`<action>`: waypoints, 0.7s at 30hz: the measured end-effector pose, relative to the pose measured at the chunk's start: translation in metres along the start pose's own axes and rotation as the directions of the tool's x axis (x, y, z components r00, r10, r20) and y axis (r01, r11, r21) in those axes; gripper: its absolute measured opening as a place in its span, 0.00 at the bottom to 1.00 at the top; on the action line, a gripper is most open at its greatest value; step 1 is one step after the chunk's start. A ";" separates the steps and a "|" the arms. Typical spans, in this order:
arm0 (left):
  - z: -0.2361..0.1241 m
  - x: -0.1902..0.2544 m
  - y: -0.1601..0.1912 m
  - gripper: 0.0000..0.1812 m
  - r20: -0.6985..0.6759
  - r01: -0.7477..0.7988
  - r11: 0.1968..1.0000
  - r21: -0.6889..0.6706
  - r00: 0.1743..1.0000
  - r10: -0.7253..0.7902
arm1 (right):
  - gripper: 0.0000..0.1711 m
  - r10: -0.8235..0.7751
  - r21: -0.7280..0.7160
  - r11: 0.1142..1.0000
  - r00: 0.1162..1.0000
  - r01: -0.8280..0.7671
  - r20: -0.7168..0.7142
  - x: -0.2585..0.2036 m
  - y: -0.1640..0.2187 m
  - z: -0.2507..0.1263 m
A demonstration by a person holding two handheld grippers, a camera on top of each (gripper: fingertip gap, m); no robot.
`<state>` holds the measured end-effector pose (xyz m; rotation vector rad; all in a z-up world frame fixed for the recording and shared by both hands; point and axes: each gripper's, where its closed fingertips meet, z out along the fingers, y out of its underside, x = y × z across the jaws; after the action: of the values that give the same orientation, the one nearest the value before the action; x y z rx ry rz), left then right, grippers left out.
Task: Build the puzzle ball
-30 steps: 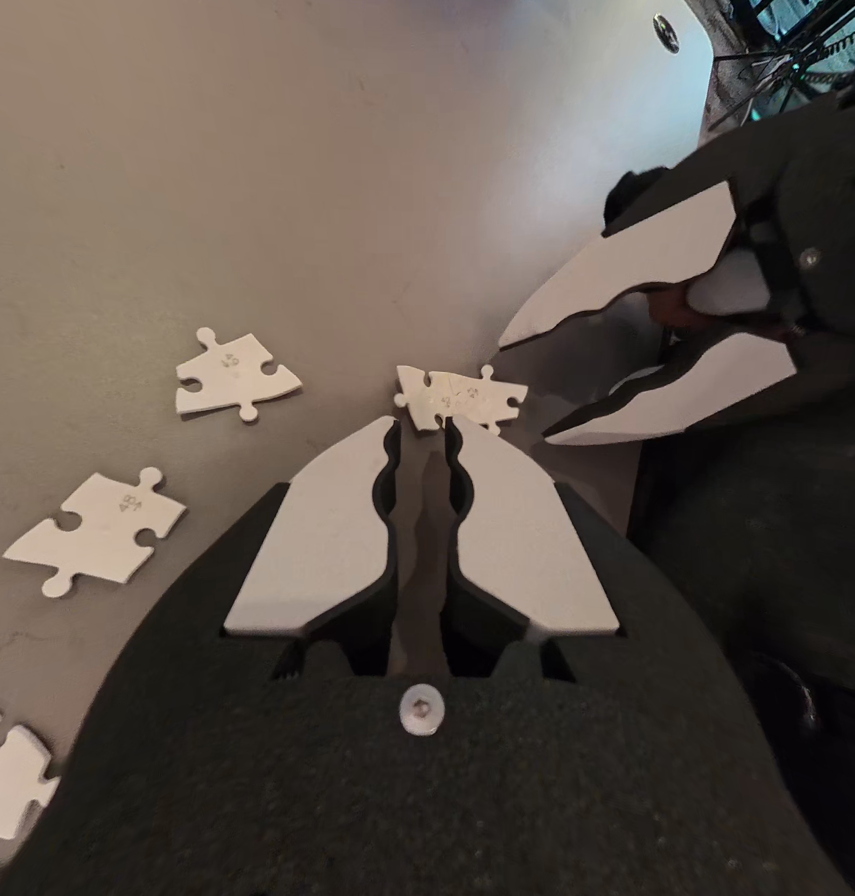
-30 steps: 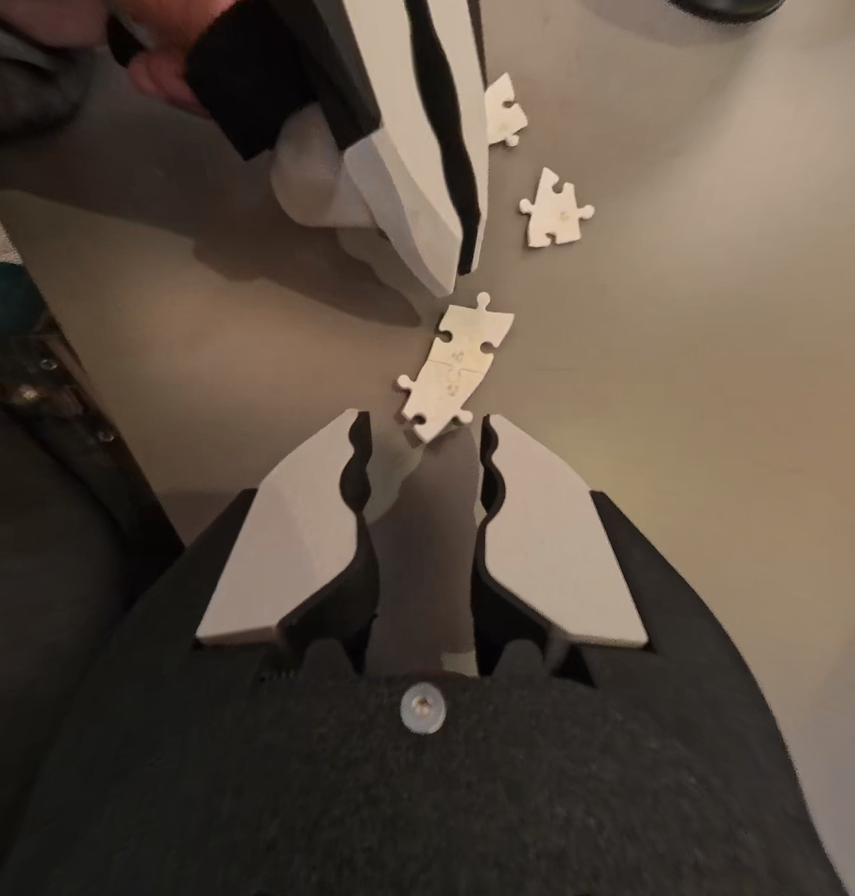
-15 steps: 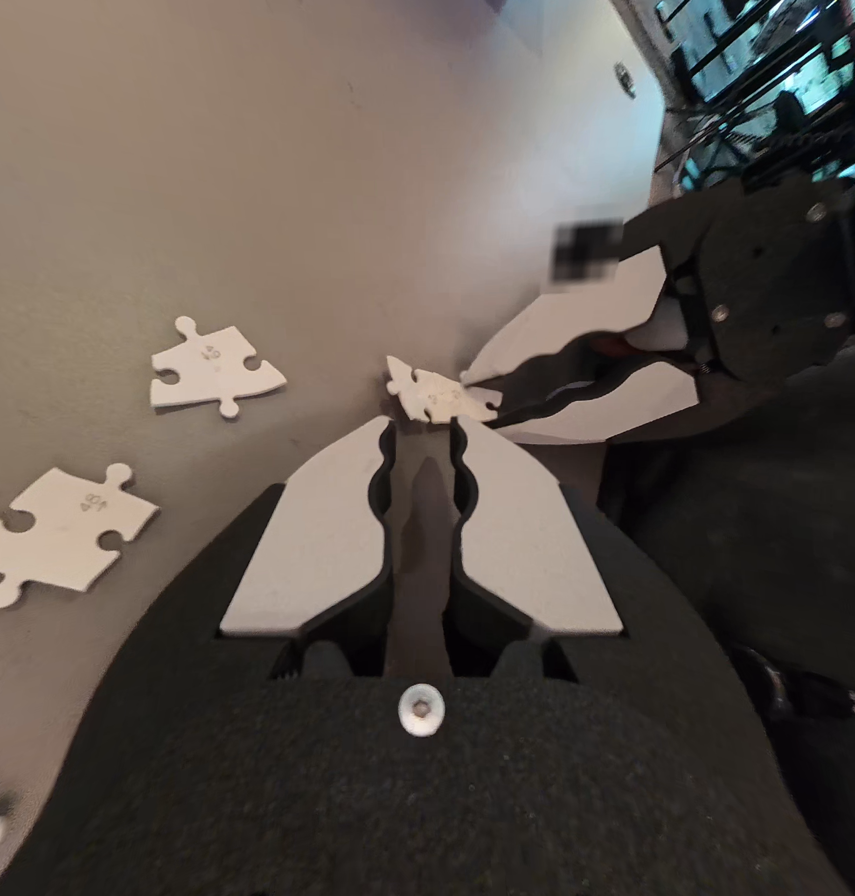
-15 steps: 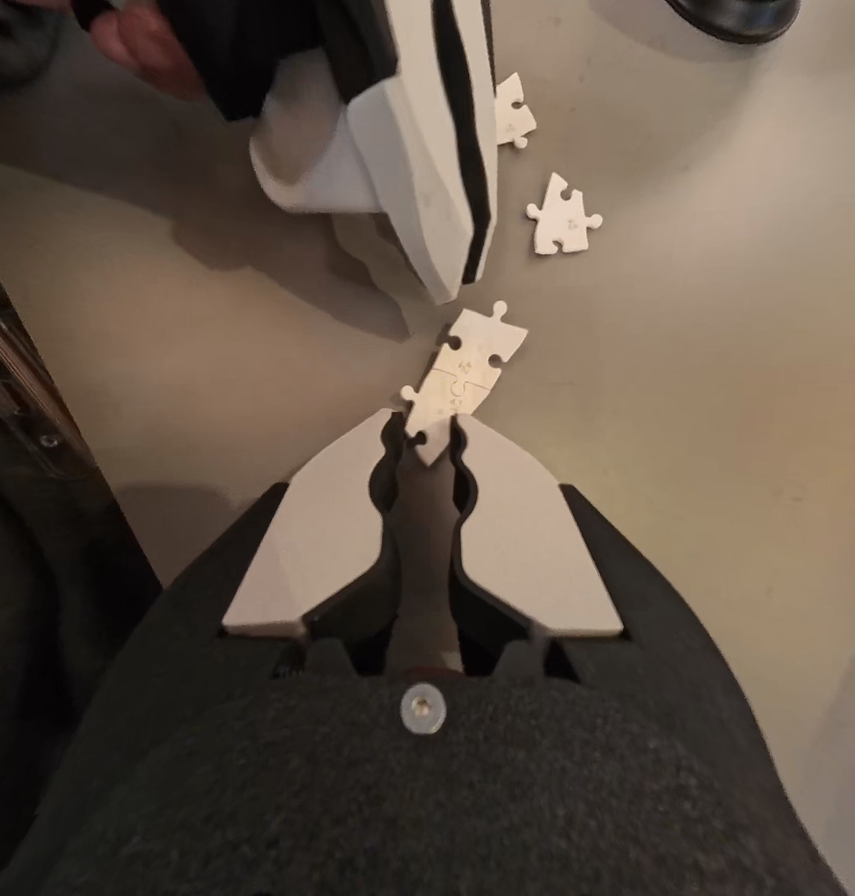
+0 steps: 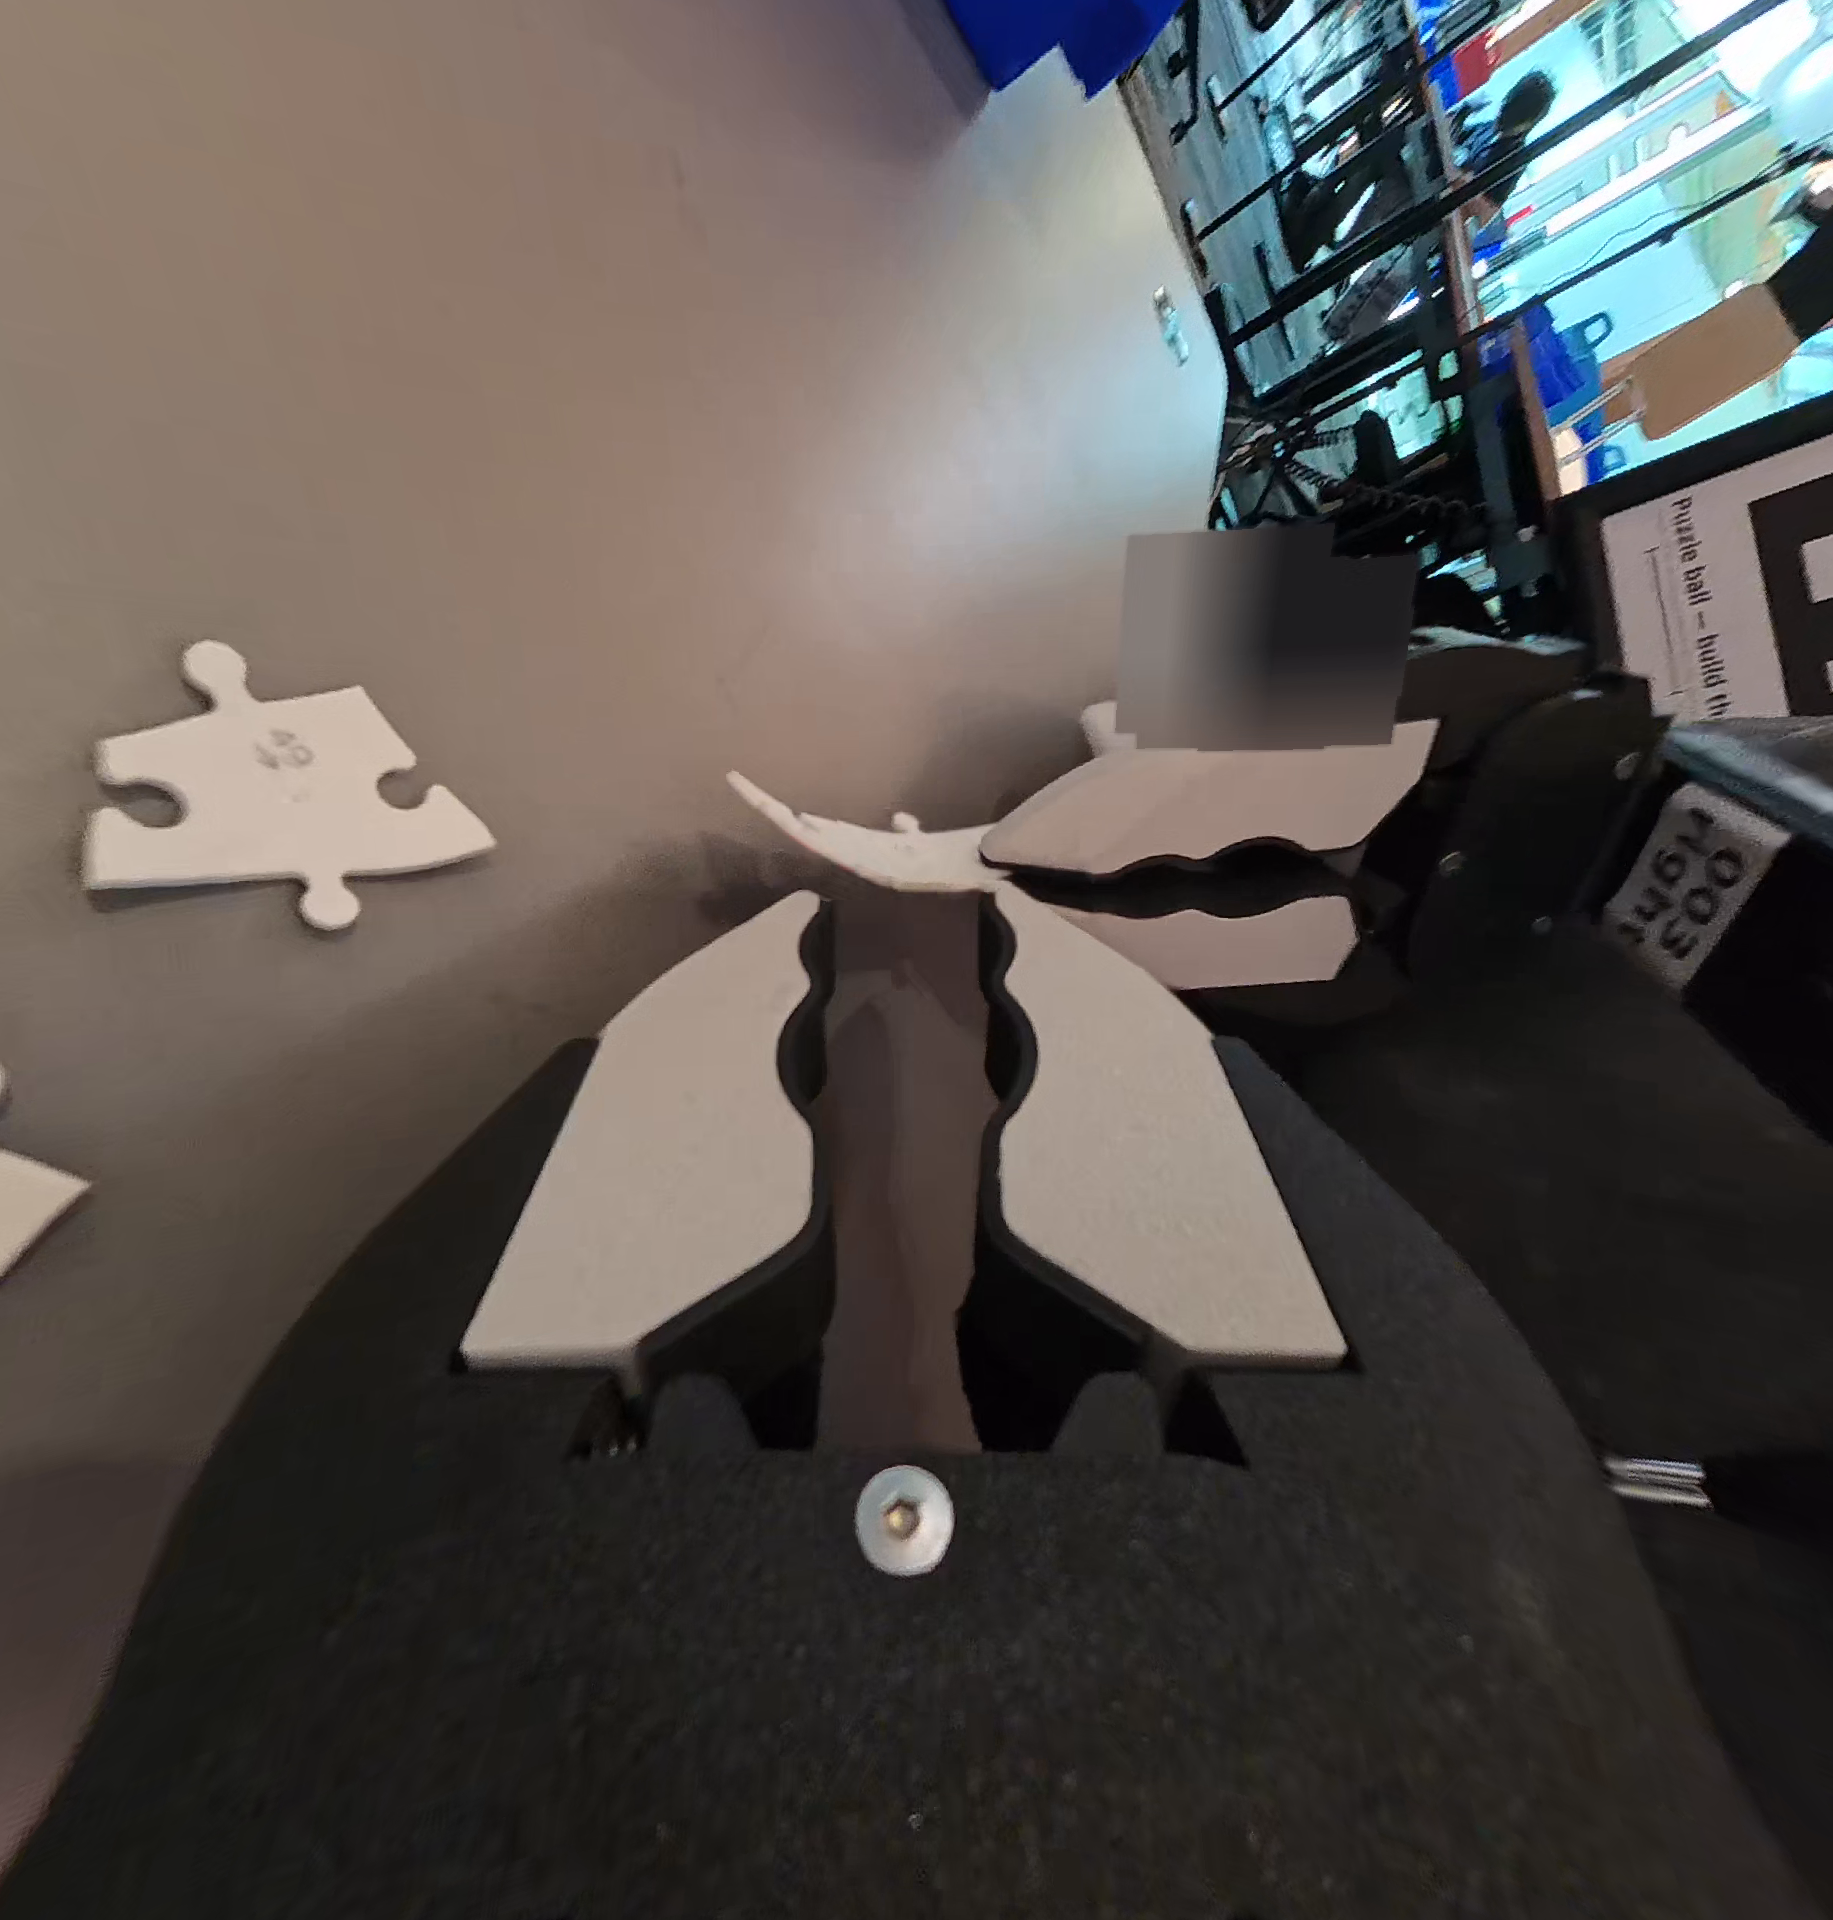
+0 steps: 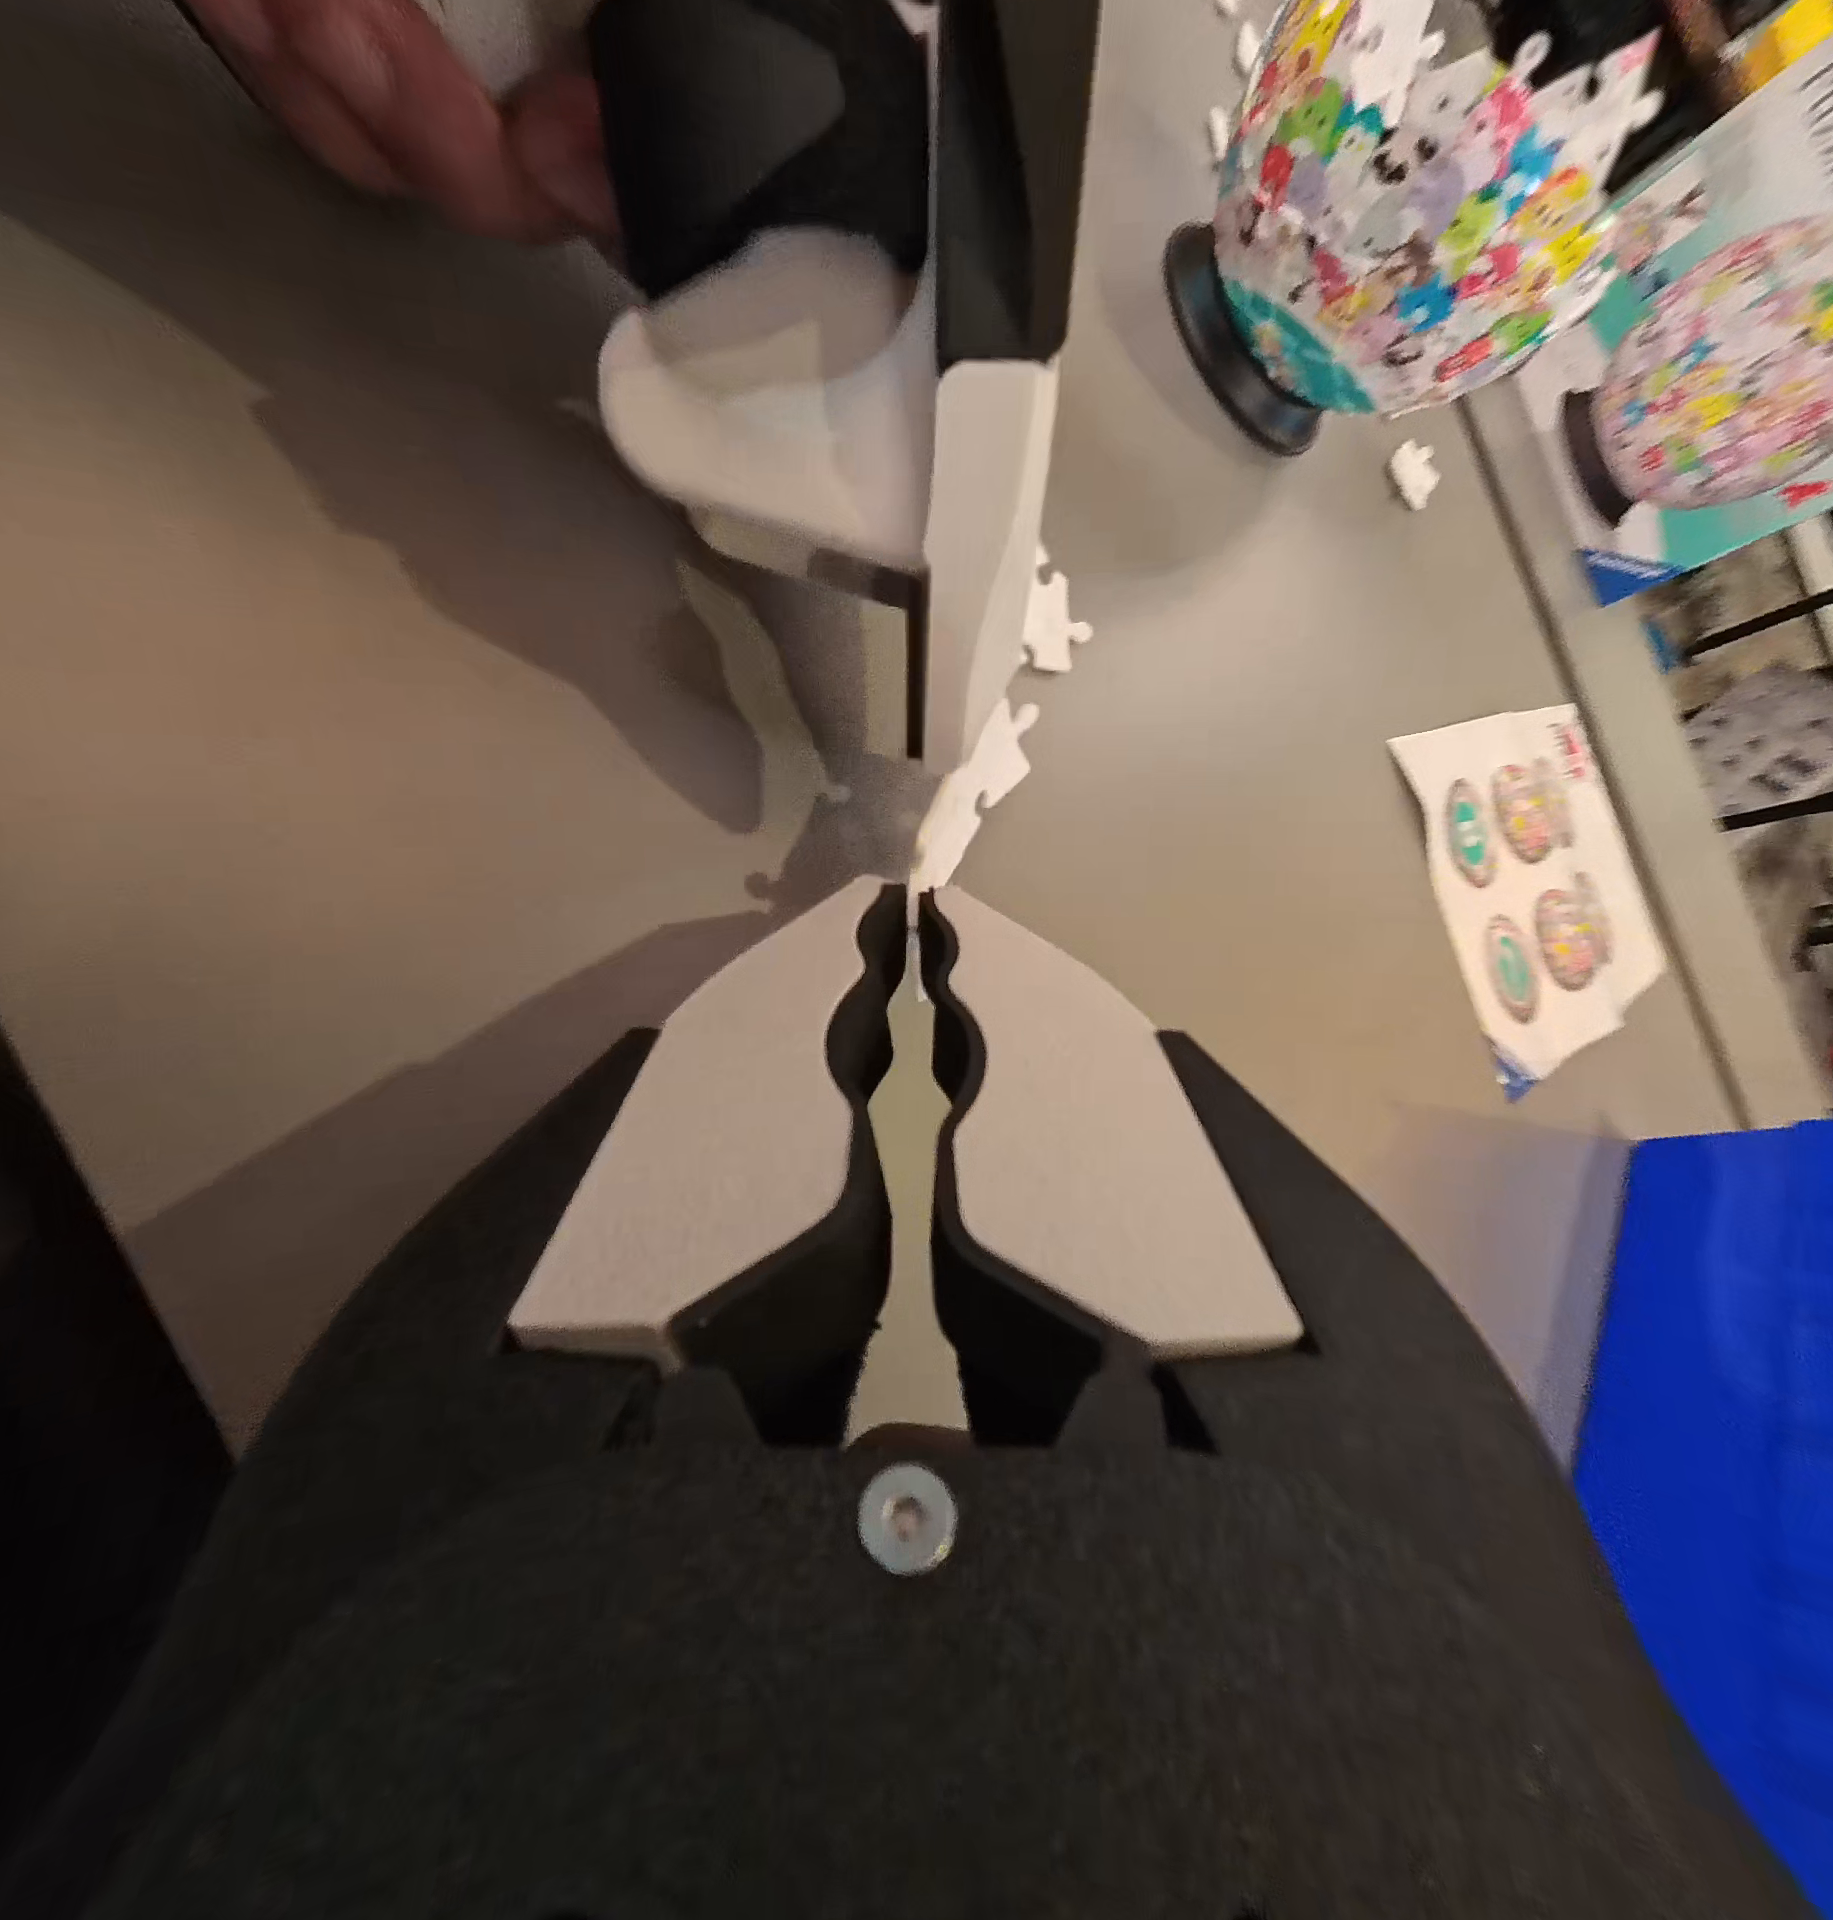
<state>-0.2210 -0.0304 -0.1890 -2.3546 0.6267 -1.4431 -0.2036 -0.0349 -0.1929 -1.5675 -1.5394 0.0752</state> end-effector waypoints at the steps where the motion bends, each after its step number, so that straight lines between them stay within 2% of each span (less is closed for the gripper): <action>1: -0.001 0.004 -0.002 0.14 -0.024 0.012 1.000 0.012 1.000 -0.011 | 0.01 -0.025 0.003 1.000 0.999 0.025 -0.020 0.002 -0.001 -0.001; 6: -0.010 0.022 -0.014 0.15 -0.169 0.090 0.992 0.087 0.983 -0.074 | 0.01 -0.218 0.037 0.973 0.963 0.227 -0.156 0.012 -0.018 -0.011; 13: -0.035 0.032 -0.021 0.17 -0.189 0.110 0.977 0.185 0.979 -0.074 | 0.01 -0.456 0.051 0.874 0.851 0.484 -0.262 0.014 -0.035 -0.021; 18: -0.039 0.032 -0.018 0.08 -0.216 0.136 0.973 0.185 0.972 -0.095 | 0.01 -0.543 0.045 0.815 0.788 0.578 -0.291 0.014 -0.039 -0.020; 21: -0.039 0.029 -0.016 0.05 -0.194 0.136 0.974 0.183 0.976 -0.100 | 0.02 -0.544 0.049 0.814 0.789 0.579 -0.286 0.014 -0.039 -0.018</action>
<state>-0.2414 -0.0325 -0.1417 -2.1562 0.3723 -1.7046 -0.2192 -0.0411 -0.1511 -0.9111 -1.6872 -0.3473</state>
